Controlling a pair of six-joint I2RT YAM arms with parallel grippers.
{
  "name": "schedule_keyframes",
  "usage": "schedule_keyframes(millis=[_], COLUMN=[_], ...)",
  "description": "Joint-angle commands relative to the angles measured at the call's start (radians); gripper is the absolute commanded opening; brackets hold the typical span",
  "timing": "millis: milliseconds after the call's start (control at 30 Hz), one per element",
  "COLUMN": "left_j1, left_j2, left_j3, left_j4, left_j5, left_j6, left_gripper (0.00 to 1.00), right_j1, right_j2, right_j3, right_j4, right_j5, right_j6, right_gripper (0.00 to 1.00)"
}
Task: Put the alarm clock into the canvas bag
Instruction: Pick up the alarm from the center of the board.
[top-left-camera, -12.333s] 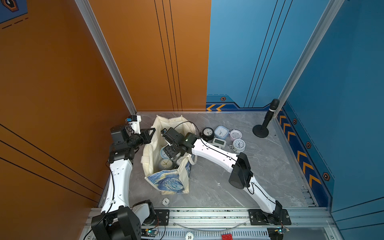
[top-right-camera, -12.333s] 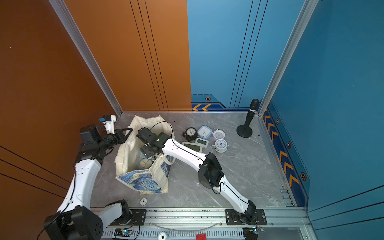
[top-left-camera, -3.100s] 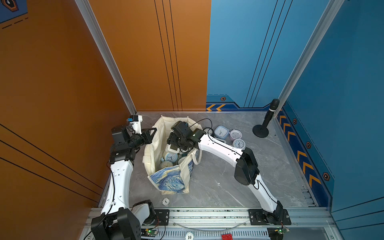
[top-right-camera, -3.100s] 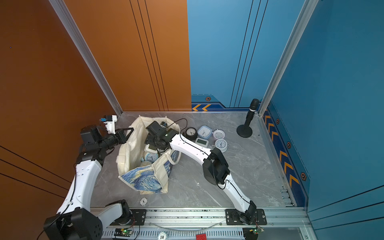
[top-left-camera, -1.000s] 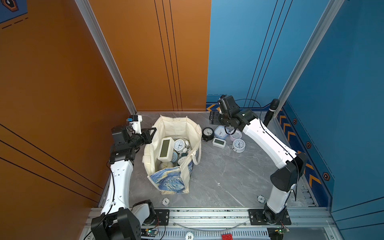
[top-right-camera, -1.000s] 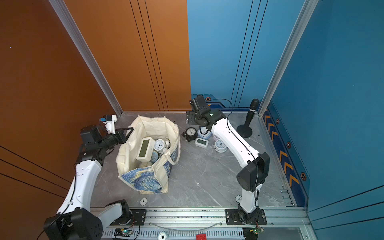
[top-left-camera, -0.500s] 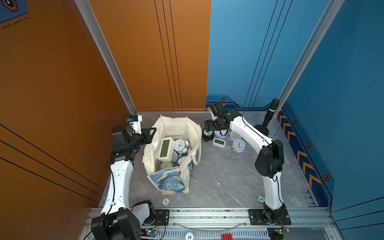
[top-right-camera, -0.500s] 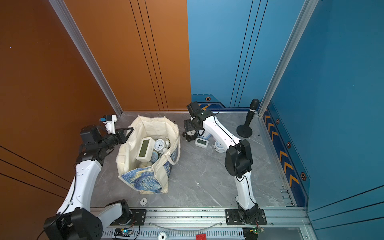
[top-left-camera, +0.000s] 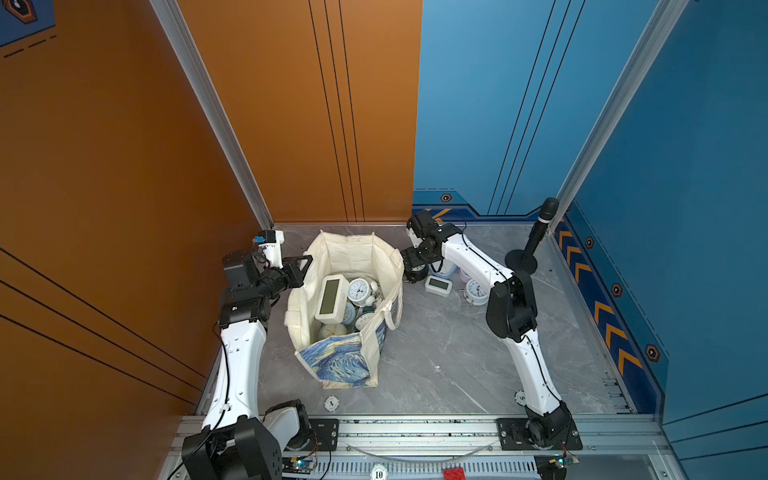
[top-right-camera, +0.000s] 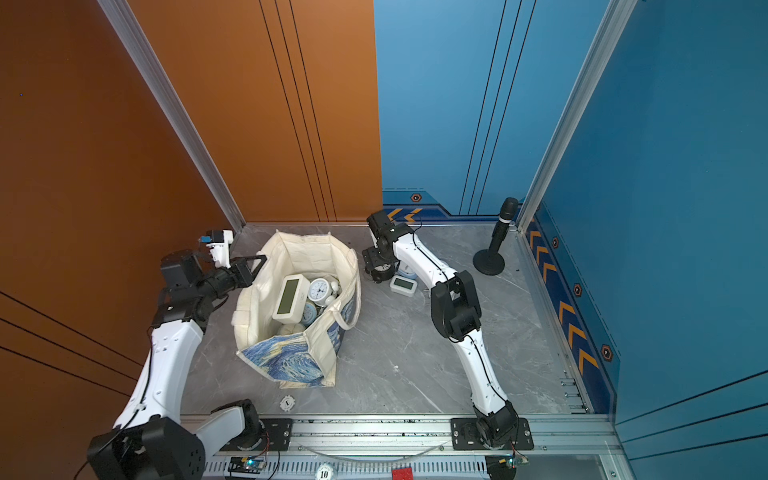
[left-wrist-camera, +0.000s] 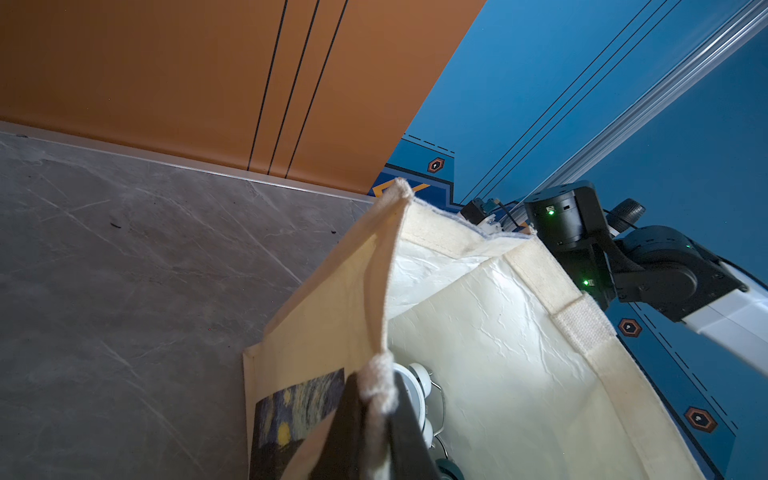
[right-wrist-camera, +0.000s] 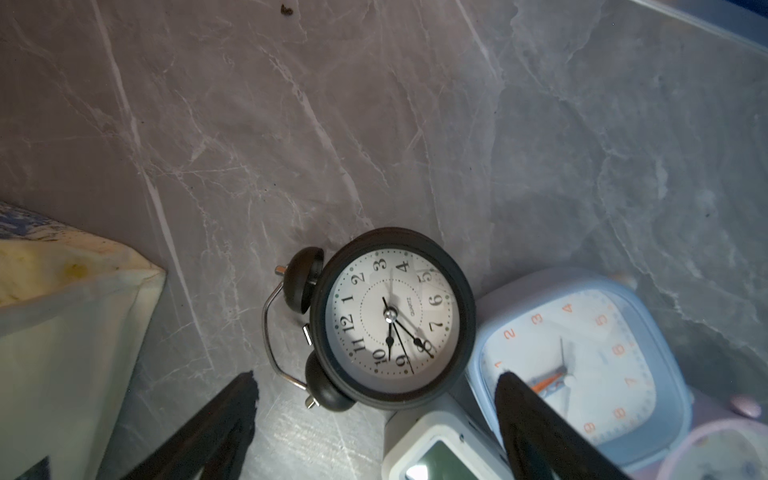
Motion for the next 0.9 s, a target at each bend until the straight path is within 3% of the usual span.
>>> schedule_keyframes(millis=[0, 400, 867], left_j1=[0.005, 0.006, 0.006], left_j2=[-0.020, -0.022, -0.024], left_j3=[-0.010, -0.010, -0.010], left_j4=[0.040, 0.035, 0.032], left_j5=[-0.016, -0.021, -0.024], left_j6=[0.021, 0.024, 0.027], left_gripper=[0.00, 0.00, 0.00], right_j1=[-0.007, -0.013, -0.012], right_j2=[0.032, 0.107, 0.126], right_j3=[0.044, 0.063, 0.067], right_j4=[-0.007, 0.011, 0.010], right_j5=[0.019, 0.017, 0.033], right_j6=[-0.037, -0.064, -0.069], right_gripper=[0.95, 0.98, 0.87])
